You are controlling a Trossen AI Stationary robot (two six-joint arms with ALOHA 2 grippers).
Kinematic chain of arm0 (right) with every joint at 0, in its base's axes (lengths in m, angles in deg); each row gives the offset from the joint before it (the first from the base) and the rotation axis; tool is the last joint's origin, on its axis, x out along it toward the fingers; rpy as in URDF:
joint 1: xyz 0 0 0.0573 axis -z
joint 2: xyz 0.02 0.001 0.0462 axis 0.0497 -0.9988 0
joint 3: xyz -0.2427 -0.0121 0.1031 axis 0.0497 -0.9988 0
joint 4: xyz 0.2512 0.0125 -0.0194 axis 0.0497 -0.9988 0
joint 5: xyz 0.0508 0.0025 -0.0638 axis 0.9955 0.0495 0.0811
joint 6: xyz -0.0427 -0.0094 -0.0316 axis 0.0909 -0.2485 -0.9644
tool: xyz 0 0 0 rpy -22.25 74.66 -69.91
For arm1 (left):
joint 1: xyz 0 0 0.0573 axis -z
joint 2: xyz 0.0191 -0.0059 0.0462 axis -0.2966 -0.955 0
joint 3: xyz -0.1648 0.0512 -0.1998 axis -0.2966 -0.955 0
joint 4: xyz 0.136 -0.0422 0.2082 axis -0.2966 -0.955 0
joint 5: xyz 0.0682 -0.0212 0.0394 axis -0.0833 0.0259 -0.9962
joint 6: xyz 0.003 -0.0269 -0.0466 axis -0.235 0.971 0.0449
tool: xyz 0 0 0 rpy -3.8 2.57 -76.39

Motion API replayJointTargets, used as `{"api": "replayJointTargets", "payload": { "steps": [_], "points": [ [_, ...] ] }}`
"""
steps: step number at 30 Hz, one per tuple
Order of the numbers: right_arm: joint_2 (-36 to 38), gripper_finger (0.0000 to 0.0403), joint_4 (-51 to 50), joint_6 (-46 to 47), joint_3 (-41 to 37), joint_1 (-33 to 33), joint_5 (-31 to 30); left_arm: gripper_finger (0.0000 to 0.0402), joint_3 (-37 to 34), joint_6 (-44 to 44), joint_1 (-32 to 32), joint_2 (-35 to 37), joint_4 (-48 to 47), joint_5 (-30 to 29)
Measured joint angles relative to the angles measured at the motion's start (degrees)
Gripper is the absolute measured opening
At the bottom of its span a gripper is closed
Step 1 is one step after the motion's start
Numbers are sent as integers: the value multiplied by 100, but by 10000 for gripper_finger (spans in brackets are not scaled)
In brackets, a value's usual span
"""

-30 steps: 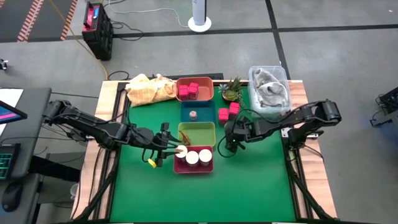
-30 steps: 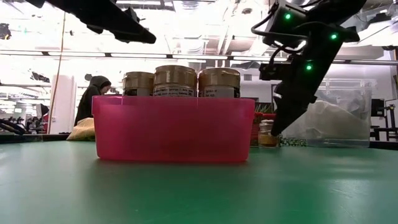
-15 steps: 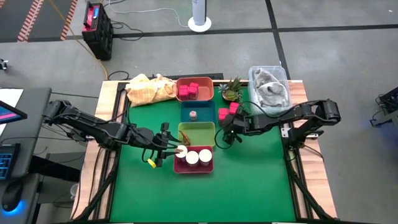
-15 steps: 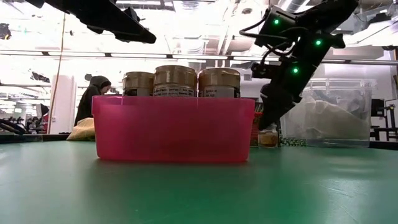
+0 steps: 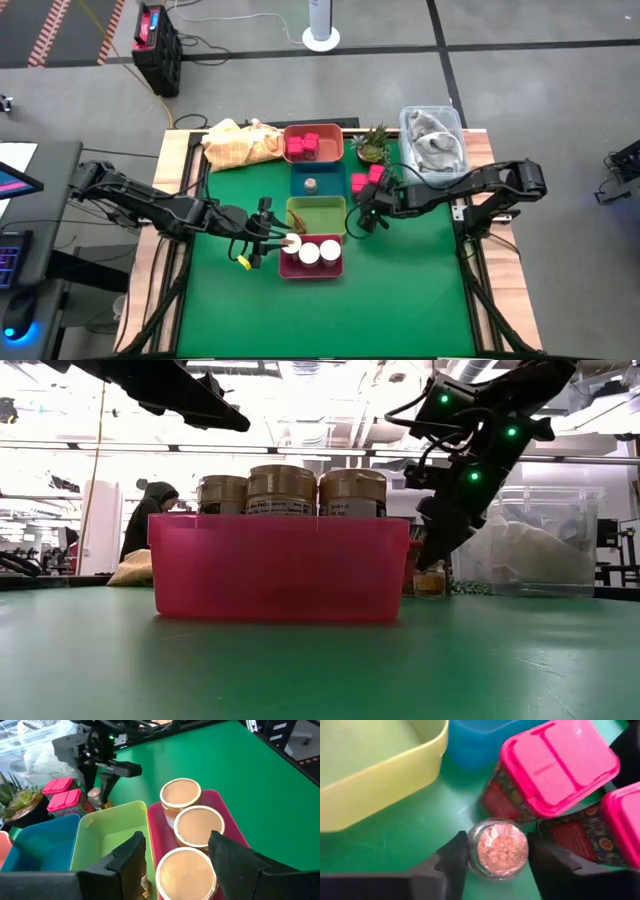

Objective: Sort spices by type
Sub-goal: Put the brown seasoning bottle into the blue bin

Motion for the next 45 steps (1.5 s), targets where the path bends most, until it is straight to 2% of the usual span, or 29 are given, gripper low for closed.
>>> {"api": "replayJointTargets", "payload": {
  "steps": [3,11,17,27,35,45],
  "points": [
    [13,164,55,46,10,0,-38,206,0,9,0,-1,-21,0],
    [22,164,72,272,119,-186,453,206,0,5,0,-2,-29,2],
    [6,169,-75,109,719,-531,615,206,0,-6,-2,-2,-29,2],
    [3,168,-230,-943,1736,-860,-692,206,0,5,-1,-2,-29,2],
    [-156,168,640,-1831,1769,-286,-810,206,0,5,-2,-2,-16,-33],
    [-1372,169,1627,-2346,1756,677,-229,206,0,102,-1,-2,-263,-424]
  ]
}}
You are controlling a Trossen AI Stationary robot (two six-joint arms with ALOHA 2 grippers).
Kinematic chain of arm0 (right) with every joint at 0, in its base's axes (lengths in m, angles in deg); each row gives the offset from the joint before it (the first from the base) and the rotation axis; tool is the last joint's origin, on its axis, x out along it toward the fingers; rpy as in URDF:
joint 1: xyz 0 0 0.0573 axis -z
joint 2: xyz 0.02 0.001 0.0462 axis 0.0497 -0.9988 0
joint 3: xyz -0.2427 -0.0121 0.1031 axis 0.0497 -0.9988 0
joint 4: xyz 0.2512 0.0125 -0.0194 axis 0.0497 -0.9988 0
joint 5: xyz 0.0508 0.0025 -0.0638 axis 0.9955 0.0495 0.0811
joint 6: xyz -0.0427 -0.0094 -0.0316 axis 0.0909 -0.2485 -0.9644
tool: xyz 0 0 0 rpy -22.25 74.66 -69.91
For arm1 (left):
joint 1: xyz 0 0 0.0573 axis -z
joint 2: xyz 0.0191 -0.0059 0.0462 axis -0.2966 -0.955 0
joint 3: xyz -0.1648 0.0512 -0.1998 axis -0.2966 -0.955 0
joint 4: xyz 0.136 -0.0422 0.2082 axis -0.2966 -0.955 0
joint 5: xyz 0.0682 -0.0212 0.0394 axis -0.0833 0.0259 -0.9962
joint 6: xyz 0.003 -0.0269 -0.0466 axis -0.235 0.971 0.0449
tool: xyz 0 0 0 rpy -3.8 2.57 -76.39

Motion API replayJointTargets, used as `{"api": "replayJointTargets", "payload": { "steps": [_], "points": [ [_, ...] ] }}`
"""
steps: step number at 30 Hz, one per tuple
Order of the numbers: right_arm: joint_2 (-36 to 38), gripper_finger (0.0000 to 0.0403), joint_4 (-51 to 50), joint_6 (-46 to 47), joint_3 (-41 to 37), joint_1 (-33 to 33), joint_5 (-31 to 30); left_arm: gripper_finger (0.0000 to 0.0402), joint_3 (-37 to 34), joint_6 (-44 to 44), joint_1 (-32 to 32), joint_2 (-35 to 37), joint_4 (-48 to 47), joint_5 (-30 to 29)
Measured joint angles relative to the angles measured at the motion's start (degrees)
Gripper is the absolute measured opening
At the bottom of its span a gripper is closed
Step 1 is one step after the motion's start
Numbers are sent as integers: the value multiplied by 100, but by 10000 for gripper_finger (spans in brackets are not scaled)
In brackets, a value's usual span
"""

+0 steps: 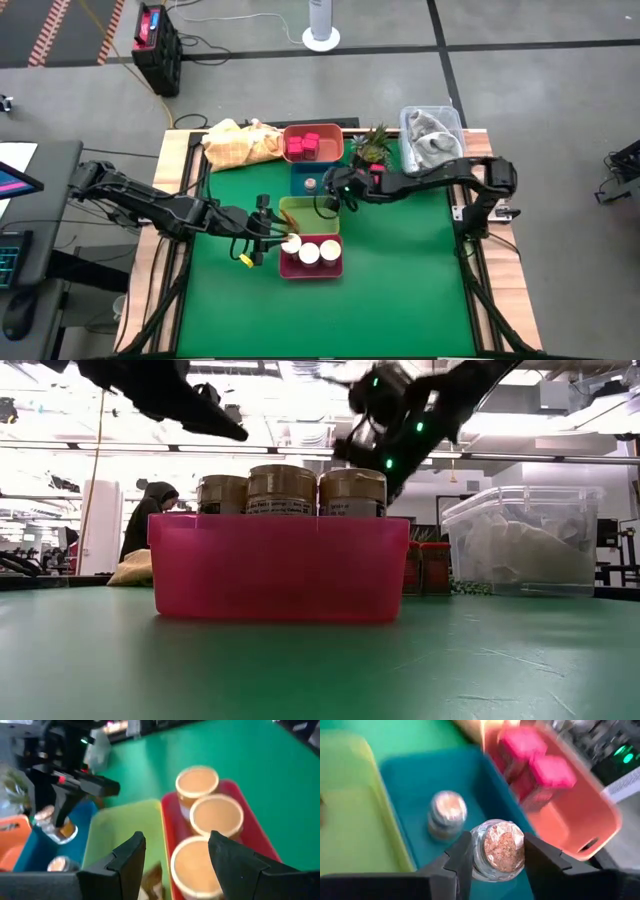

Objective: Sort spices by type
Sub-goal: Put the brown seasoning bottle into the blue bin, then put the red seasoning can into the orange bin

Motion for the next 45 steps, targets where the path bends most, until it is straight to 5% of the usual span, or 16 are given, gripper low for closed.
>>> {"api": "replayJointTargets", "payload": {
  "steps": [8,18,30,37,45],
  "points": [
    [-286,180,142,187,22,489,766,206,0,613,1,0,-1322,-17],
    [-283,217,110,192,26,501,938,206,-31,1370,1,0,-2145,-206],
    [-75,240,50,208,24,451,966,206,-693,1373,-83,-57,-1045,-735],
    [849,240,-658,407,26,385,955,206,-1098,620,-414,-57,-57,-933],
    [1906,240,-1548,684,26,-69,887,206,-1119,379,-797,-65,10,-946]
  ]
}}
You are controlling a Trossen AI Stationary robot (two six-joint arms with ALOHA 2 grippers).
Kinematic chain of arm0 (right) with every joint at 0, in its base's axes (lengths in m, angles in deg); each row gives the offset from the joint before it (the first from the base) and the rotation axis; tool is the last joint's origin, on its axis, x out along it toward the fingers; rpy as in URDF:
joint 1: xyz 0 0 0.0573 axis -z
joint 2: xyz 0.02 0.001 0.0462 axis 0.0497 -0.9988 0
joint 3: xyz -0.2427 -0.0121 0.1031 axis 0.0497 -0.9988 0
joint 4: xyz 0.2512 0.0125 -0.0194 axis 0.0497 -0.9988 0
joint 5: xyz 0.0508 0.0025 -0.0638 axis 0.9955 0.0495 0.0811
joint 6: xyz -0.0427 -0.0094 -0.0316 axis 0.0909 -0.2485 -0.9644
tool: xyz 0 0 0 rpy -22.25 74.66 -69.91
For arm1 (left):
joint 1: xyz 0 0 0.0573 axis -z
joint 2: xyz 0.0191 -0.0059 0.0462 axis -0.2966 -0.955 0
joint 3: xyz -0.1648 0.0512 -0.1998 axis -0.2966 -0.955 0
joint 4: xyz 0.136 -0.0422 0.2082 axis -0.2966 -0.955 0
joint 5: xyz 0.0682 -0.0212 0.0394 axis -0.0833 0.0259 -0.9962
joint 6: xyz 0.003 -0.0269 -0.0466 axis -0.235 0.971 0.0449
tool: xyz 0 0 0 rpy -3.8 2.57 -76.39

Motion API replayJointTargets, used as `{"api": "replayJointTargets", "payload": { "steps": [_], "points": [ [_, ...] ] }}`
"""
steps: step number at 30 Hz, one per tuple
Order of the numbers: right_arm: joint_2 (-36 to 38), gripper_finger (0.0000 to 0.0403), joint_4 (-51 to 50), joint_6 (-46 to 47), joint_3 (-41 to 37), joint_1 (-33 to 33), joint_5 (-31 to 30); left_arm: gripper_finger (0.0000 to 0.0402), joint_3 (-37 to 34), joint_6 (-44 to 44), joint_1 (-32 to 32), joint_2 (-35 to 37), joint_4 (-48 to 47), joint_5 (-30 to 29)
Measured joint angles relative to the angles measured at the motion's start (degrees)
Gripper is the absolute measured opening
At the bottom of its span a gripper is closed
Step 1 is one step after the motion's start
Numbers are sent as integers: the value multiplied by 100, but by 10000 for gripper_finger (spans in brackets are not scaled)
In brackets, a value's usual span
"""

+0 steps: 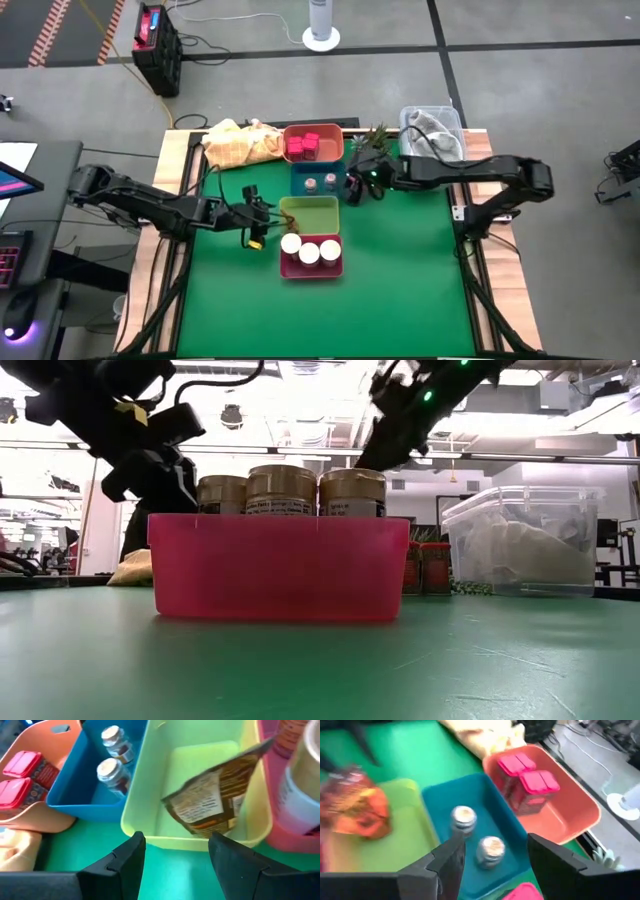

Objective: Sort spices by type
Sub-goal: Put the red seasoning can into the orange bin

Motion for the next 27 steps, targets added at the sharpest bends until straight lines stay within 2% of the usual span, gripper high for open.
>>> {"api": "replayJointTargets", "payload": {
  "steps": [6,11,18,23,27],
  "points": [
    [464,240,-256,104,0,-510,-518,206,0,-238,-100,-388,-59,81],
    [479,240,-806,392,0,-746,-881,206,0,-312,-100,-782,183,50],
    [-58,240,-1529,1400,-2,-464,-900,206,0,-650,-100,-1343,977,39],
    [-469,240,-1583,1607,-4,-8,-867,206,2,-668,-100,-1349,884,-148],
    [-719,240,-1502,1611,-4,360,-711,206,70,-498,-100,-1121,403,-248]
  ]
}}
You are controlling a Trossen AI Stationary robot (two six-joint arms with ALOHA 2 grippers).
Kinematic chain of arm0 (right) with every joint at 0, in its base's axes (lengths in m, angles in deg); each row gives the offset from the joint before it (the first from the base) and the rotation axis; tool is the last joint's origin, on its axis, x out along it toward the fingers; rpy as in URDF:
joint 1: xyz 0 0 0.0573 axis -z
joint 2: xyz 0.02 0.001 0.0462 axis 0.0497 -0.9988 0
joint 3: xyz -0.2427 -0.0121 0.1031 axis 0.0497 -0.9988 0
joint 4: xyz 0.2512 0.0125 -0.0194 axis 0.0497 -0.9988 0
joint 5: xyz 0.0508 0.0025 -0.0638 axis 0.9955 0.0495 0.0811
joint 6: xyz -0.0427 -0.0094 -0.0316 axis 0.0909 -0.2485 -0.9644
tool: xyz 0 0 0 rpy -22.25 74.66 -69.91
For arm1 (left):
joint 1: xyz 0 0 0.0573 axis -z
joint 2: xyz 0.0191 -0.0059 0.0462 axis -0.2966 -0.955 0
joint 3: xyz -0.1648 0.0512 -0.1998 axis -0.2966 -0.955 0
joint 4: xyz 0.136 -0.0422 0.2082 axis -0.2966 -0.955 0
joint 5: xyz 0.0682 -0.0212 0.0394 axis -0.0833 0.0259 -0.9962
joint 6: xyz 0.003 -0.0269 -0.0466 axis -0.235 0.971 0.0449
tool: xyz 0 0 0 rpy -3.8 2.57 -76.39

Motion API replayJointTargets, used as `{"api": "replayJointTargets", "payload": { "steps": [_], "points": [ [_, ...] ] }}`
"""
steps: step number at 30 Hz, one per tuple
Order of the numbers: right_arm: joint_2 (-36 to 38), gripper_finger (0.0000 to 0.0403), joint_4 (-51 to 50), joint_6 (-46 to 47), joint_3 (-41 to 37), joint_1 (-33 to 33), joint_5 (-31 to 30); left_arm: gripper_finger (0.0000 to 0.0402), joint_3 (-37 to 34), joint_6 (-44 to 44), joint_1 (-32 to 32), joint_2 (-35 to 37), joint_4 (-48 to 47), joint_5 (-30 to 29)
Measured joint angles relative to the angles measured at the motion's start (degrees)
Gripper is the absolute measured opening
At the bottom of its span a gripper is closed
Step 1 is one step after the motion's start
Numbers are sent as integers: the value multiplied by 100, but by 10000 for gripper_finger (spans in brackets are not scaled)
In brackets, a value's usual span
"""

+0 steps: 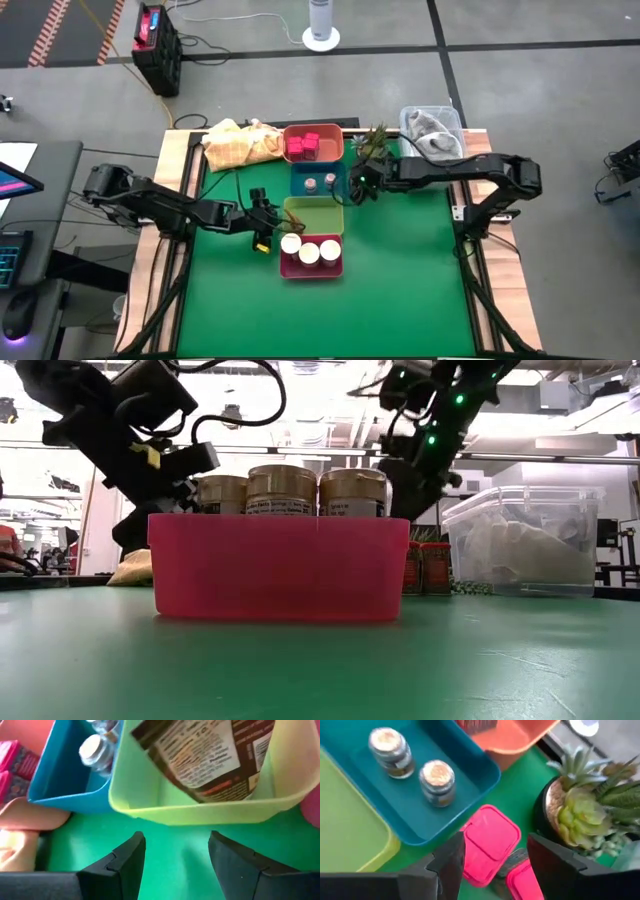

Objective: Sort spices by type
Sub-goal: Put the red seasoning can into the orange bin

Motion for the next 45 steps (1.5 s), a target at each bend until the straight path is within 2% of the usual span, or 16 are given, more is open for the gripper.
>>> {"api": "replayJointTargets", "payload": {
  "steps": [7,15,20,28,31,38,45],
  "points": [
    [-196,267,74,66,0,381,451,206,225,375,2,529,-935,-58],
    [-193,307,379,116,2,334,642,206,225,357,7,814,-970,-54],
    [-122,321,-140,267,2,332,644,206,225,361,7,814,-977,-51],
    [12,327,-680,960,2,499,682,206,225,293,7,814,-959,-41],
    [1,327,-502,918,2,400,875,206,225,286,7,814,-960,-41],
    [-1,327,-138,941,47,135,887,206,228,284,7,814,-925,-18],
    [-1,327,-135,1088,48,145,603,206,228,286,7,814,-896,38]
  ]
}}
